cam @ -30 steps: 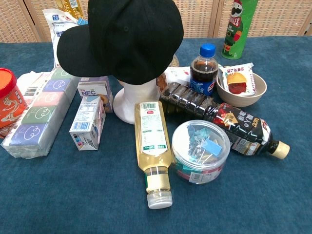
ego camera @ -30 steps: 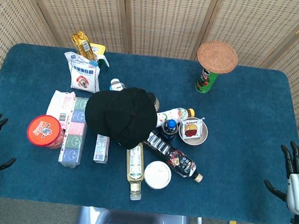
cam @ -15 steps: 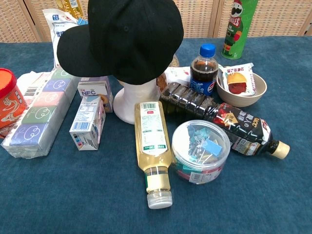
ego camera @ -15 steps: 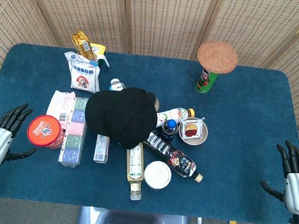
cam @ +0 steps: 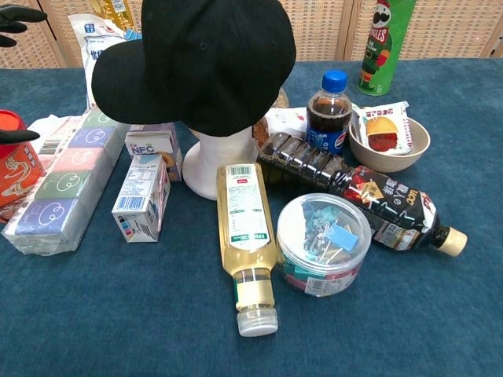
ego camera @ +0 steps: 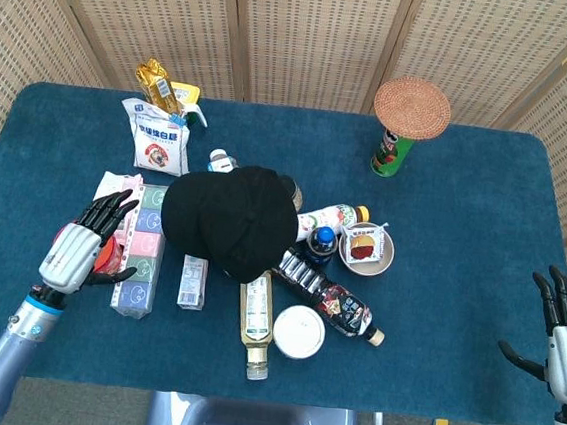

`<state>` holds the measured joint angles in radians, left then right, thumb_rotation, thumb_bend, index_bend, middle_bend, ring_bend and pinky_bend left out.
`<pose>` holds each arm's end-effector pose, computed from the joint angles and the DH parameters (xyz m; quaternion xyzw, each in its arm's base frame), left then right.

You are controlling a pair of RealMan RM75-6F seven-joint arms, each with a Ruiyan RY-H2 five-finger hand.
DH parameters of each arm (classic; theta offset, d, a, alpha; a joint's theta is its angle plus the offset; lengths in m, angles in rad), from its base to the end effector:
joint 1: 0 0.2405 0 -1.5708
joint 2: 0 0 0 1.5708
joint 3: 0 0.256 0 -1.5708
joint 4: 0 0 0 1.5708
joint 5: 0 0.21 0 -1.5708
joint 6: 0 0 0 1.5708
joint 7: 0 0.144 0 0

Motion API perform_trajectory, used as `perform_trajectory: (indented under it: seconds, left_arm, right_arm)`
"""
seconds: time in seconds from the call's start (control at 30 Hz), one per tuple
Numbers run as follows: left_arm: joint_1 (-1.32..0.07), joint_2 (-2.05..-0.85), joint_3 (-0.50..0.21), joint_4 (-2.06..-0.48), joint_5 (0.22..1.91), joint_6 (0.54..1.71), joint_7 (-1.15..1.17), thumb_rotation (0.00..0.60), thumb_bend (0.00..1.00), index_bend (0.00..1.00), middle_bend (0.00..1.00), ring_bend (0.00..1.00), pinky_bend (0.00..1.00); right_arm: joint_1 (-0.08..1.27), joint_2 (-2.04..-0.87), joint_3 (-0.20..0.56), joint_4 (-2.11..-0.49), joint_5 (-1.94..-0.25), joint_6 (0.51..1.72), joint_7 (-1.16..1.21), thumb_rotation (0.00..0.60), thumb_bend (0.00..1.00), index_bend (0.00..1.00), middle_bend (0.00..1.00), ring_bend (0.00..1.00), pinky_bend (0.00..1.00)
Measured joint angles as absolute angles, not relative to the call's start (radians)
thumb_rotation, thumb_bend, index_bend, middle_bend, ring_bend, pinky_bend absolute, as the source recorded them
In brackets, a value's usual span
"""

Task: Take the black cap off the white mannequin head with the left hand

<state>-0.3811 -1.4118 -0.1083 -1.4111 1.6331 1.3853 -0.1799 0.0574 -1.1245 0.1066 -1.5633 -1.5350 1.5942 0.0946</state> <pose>-0.2315 0.2714 0.0701 -0.6426 -0.3623 -0.5338 0.4133 -0.3090 -0.1831 0.1824 0.5563 -0.3526 0.4533 0.6006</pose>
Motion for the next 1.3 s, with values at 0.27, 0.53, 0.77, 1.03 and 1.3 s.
perform_trajectory:
  seconds: [0.27,0.53,0.77,1.03,1.3]
  left_arm:
    - [-0.431,-1.579,-0.129,-1.189,1.659,1.434,-0.245,0.600,0.15,0.00,0.00,0.00,0.07]
    - [-0.474,-1.677,-0.146,-1.090,1.672,1.482,-0.276,0.600,0.15,0.00,0.00,0.00,0.07]
    - [-0.495,-1.735,-0.153,-1.007,1.651,1.484,-0.290,0.600,0.15,0.00,0.00,0.00,0.07]
    - [-0.514,-1.787,-0.153,-0.925,1.619,1.468,-0.314,0.600,0.15,0.00,0.00,0.00,0.07]
    - [-0.538,-1.855,-0.163,-0.845,1.605,1.482,-0.346,0.600,0.15,0.00,0.00,0.00,0.07]
  right_arm:
    - [0.056,-1.106,0.103,-1.574,-1.538,1.587,0.133,0.600,0.06,0.04,0.00,0.00,0.03]
    - [0.050,-1.098,0.103,-1.579,-1.543,1.599,0.148,0.600,0.07,0.04,0.00,0.00,0.03]
    - [0.050,-1.090,0.106,-1.578,-1.534,1.592,0.167,0.600,0.07,0.04,0.00,0.00,0.03]
    - [0.051,-1.086,0.107,-1.578,-1.529,1.585,0.174,0.600,0.07,0.04,0.00,0.00,0.03]
    - [0.049,-1.081,0.111,-1.576,-1.525,1.588,0.189,0.600,0.07,0.04,0.00,0.00,0.03]
